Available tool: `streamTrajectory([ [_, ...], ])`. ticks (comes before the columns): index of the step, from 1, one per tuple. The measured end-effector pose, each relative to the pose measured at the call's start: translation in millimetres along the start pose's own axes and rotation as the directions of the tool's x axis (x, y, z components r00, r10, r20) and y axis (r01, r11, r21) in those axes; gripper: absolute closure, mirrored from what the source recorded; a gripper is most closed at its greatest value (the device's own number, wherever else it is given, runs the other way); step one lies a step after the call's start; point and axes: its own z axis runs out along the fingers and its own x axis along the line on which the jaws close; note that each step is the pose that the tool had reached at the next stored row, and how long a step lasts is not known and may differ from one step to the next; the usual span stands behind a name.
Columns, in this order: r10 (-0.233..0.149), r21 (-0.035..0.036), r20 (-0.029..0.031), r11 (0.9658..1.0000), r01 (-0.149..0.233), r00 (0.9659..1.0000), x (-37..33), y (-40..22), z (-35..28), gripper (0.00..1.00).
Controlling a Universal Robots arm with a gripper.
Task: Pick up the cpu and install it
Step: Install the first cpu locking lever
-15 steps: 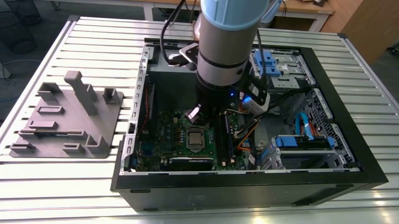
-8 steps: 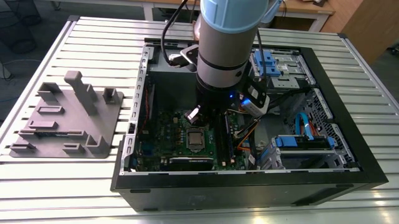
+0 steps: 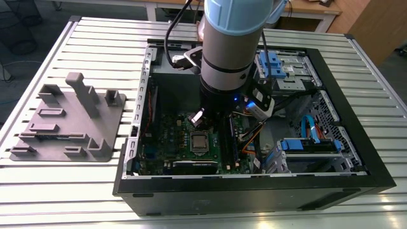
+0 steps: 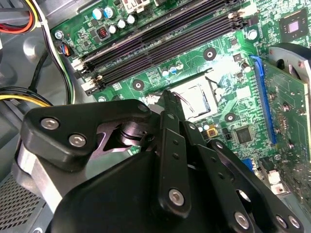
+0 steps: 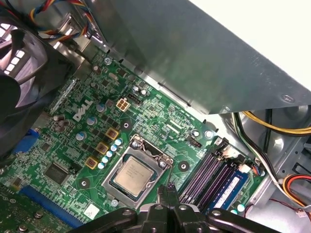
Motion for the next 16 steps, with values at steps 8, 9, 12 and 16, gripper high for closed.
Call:
streamTrajectory([
  [8, 0.013, 0.0035, -0.0017, 0.9999, -0.013, 0.9999, 0.2, -0.3, 2.2, 0.89],
  [9, 0.014, 0.004, -0.0021, 0.9999, -0.014, 0.9999, 0.3, -0.3, 2.2, 0.89],
  [12, 0.015, 0.004, -0.002, 0.9999, -0.015, 0.9999, 0.3, -0.3, 2.3, 0.89],
  [16, 0.015, 0.0041, -0.002, 0.9999, -0.015, 0.9999, 0.3, -0.3, 2.3, 0.89],
])
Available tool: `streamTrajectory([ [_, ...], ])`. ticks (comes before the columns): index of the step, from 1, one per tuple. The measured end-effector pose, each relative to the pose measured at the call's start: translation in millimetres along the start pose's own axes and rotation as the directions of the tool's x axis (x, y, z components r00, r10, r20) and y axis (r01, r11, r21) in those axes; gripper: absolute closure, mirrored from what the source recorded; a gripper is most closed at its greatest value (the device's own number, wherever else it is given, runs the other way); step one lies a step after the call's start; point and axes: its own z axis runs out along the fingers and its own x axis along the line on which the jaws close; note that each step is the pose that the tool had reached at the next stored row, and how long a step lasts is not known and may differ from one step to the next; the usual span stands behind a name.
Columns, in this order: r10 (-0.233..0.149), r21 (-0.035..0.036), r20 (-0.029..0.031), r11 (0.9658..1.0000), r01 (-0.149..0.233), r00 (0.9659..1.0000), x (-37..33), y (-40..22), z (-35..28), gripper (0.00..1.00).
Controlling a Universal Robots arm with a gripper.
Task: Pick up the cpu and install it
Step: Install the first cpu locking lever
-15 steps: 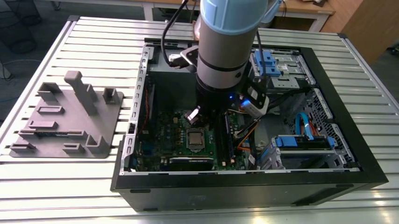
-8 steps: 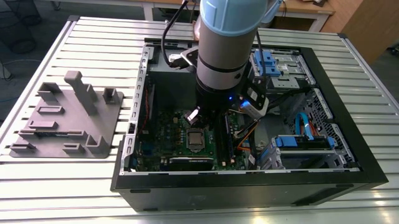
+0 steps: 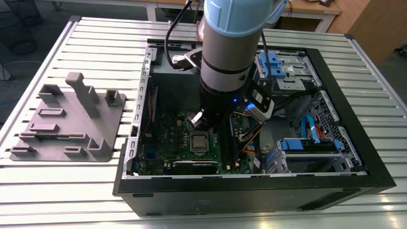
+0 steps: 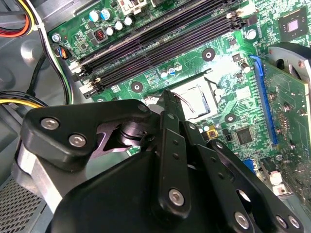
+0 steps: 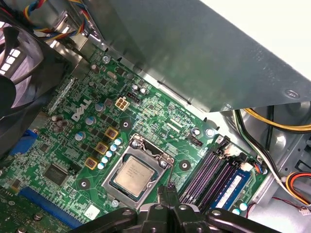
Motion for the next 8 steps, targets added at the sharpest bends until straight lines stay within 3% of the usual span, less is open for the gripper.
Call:
streamTrajectory([
  [8, 0.0, 0.0001, -0.0002, 1.0, 0.0, 1.0, 0.2, -0.1, 3.6, 0.89],
])
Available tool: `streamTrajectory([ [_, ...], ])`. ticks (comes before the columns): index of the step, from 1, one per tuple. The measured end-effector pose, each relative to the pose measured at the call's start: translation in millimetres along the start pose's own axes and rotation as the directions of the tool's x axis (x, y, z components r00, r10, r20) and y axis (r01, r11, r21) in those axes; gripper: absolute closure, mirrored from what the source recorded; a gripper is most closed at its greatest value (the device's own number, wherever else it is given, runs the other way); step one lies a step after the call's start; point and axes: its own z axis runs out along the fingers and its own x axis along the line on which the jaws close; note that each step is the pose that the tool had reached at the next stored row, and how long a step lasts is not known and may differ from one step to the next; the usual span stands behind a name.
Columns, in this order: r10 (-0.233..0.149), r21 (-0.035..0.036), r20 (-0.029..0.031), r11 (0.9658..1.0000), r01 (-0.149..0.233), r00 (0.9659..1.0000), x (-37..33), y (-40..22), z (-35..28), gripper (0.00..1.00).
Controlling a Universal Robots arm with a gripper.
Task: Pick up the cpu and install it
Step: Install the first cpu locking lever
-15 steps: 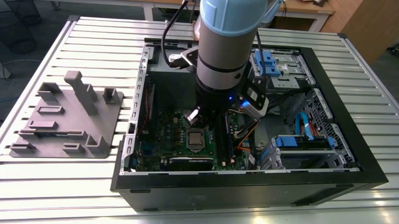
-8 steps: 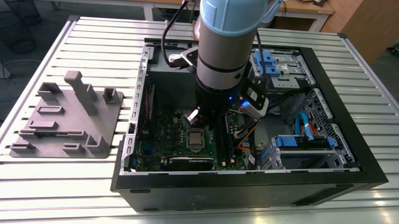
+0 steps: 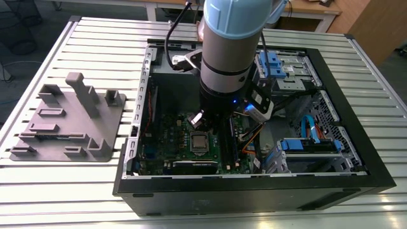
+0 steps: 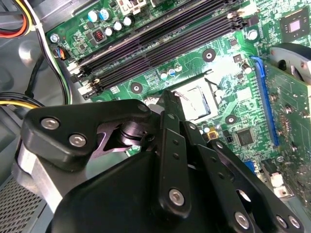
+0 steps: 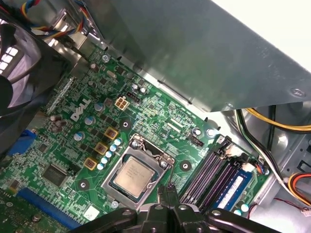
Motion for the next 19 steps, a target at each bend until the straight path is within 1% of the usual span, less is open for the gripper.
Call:
streamTrajectory([
  [5, 0.001, 0.0003, -0.0001, 1.0, -0.001, 1.0, 0.3, -0.1, 6.8, 0.89],
  [10, 0.005, 0.0033, -0.0019, 1.0, -0.005, 1.0, 0.6, -0.1, 11.1, 0.89],
  [15, 0.011, 0.0091, -0.0056, 0.9999, -0.011, 0.9999, 0.7, -0.2, 12.7, 0.89],
  [19, 0.012, 0.0094, -0.0058, 0.9999, -0.011, 0.9999, 0.8, -0.2, 12.8, 0.89],
])
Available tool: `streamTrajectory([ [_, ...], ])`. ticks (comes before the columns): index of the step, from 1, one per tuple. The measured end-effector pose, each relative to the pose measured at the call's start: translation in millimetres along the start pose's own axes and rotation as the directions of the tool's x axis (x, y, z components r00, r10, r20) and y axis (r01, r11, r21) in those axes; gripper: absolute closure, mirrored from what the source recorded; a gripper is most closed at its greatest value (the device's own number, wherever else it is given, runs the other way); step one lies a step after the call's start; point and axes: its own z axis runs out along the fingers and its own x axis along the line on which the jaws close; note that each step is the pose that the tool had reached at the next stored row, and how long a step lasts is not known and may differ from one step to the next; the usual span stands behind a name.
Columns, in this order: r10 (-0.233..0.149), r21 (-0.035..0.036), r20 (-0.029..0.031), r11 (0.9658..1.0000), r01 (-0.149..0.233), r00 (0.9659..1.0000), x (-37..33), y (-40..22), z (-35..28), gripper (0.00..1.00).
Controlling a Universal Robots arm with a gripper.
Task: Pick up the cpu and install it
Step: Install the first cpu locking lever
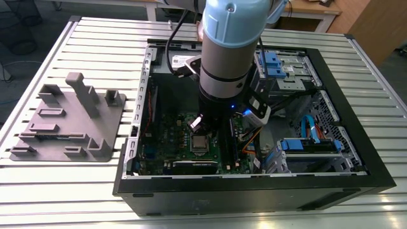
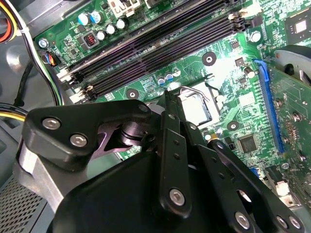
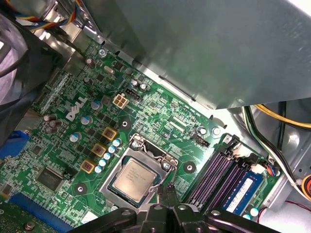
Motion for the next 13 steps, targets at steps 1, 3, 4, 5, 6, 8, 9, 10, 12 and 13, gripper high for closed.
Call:
streamTrajectory([
  [1, 0.002, 0.0, 0.0002, 1.0, -0.002, 1.0, 0.0, 0.0, 0.1, 0.89],
  [3, 0.004, 0.0001, 0.0002, 1.0, -0.004, 1.0, 0.0, 0.0, 0.1, 0.89],
  [4, 0.004, 0.0001, 0.0002, 1.0, -0.004, 1.0, 0.0, 0.0, 0.1, 0.89],
  [5, 0.004, 0.0001, 0.0002, 1.0, -0.004, 1.0, 0.0, 0.0, 0.0, 0.89],
  [6, 0.004, 0.0, 0.0002, 1.0, -0.004, 1.0, 0.0, 0.0, 0.1, 0.89],
  [8, 0.004, 0.0001, 0.0002, 1.0, -0.004, 1.0, 0.0, 0.0, 0.1, 0.89],
  [9, 0.004, 0.0001, 0.0001, 1.0, -0.004, 1.0, 0.0, 0.0, 0.1, 0.89],
  [10, 0.004, -0.0001, 0.0004, 1.0, -0.004, 1.0, 0.3, -0.3, 0.3, 0.89],
  [12, 0.004, 0.0, 0.0003, 1.0, -0.004, 1.0, 1.1, -1.7, 0.2, 0.89],
  [13, 0.004, 0.0002, 0.0001, 1.0, -0.004, 1.0, 1.6, -2.5, 0.1, 0.89],
])
